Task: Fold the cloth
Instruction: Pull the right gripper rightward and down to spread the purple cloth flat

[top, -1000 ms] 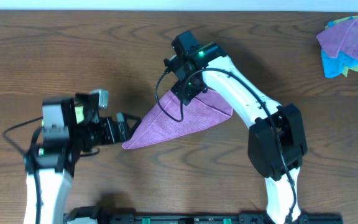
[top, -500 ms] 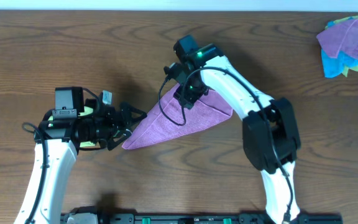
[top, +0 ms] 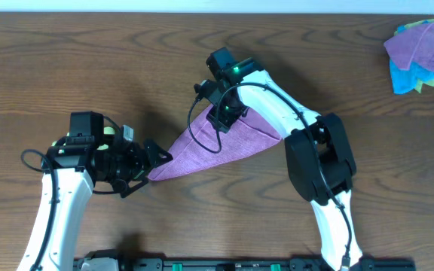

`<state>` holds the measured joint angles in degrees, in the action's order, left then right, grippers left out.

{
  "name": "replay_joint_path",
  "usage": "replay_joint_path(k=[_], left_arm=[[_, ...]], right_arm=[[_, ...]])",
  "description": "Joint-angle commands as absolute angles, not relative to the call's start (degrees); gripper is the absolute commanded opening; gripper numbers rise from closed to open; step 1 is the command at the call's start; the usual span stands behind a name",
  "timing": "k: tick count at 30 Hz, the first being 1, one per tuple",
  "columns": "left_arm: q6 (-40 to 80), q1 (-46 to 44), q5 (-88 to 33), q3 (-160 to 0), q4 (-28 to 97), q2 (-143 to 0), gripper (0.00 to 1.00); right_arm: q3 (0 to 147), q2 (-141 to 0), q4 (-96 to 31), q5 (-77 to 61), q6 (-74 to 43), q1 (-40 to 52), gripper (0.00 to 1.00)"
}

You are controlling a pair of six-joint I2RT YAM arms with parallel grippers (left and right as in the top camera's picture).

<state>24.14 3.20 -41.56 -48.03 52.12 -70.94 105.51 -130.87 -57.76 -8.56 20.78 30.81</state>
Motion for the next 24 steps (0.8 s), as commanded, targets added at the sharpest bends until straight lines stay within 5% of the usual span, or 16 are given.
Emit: replay_joint_path(k=[1, 15, 19, 24], left_arm=[[22.24, 2.96, -38.44, -48.84, 52.69, -70.83, 0.95], [22.24, 2.96, -38.35, -48.84, 52.69, -70.83, 0.95], [22.24, 2.96, -38.33, -48.84, 52.77, -70.83, 0.95], [22.24, 2.96, -36.25, -48.82, 54.33, -70.83, 0.95]], right_arm=[[105.47, -130.96, -57.58, -9.47, 21.41, 31.53, 0.58], [105.47, -131.63, -57.14, -10.48, 20.18, 31.53, 0.22], [105.47, -131.92, -57.14, -11.03, 19.03, 31.57, 0.02], [105.56, -131.92, -59.72, -10.98, 18.87, 31.57, 0.01]])
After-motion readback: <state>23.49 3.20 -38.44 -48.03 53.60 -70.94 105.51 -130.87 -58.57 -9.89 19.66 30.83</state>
